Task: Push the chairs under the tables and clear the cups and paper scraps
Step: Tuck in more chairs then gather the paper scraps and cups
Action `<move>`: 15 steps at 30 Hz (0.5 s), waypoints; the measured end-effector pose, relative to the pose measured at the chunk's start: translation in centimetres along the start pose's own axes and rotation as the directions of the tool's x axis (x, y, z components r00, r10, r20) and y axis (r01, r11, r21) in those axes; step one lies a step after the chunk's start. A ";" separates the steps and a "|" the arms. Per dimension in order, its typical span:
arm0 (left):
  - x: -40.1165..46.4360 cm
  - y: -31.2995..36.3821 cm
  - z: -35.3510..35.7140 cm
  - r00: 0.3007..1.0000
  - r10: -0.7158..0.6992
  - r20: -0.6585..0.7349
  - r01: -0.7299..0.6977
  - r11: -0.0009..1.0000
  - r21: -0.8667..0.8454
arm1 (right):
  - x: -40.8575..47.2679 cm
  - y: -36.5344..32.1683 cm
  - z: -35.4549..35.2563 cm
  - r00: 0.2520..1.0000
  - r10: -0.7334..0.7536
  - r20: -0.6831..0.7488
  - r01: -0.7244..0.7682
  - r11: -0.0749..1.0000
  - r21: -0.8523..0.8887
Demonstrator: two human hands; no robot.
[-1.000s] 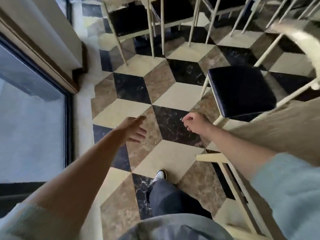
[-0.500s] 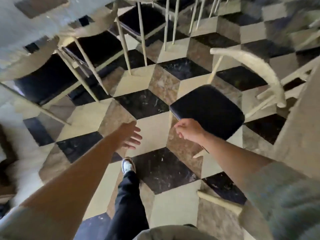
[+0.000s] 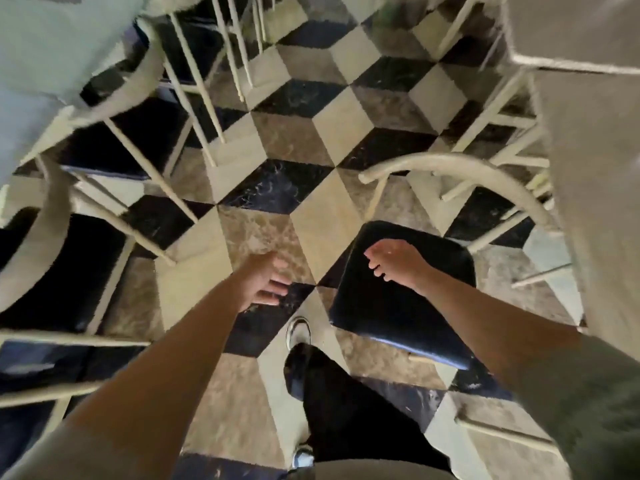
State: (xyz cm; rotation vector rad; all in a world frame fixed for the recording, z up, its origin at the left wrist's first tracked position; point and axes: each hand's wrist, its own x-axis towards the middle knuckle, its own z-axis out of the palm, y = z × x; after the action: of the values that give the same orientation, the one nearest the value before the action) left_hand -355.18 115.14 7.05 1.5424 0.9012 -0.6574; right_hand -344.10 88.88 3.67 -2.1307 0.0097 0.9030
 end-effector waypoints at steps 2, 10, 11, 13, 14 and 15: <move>4.6 5.0 -1.4 1.000 0.004 0.029 -0.006 0.998 0.057 | 4.8 -1.8 -1.0 0.994 0.089 -0.062 -0.076 0.980 0.186; 17.9 23.6 -1.7 0.997 -0.034 0.072 0.010 0.949 0.315 | 16.6 -8.4 -7.1 0.934 0.283 -0.218 -0.158 0.875 0.459; 19.1 25.9 -0.8 0.992 -0.040 0.120 -0.003 0.941 0.338 | 17.4 -8.9 -8.0 0.919 0.301 -0.255 -0.148 0.863 0.482; 21.8 30.0 1.4 0.983 -0.029 0.181 -0.050 0.907 0.418 | 19.2 -9.3 -10.0 0.885 0.363 -0.291 -0.162 0.826 0.539; 22.7 31.8 2.6 0.977 -0.032 0.211 -0.069 0.887 0.456 | 19.9 -9.5 -10.7 0.872 0.387 -0.300 -0.170 0.813 0.557; 24.0 34.0 4.2 0.964 -0.029 0.265 -0.111 0.861 0.497 | 20.9 -9.5 -11.6 0.845 0.431 -0.318 -0.182 0.789 0.587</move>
State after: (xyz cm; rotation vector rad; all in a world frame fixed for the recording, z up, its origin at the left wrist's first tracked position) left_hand -313.39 114.44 5.31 1.8746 0.5051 -1.1074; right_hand -318.76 93.25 2.30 -1.7610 0.7910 0.4883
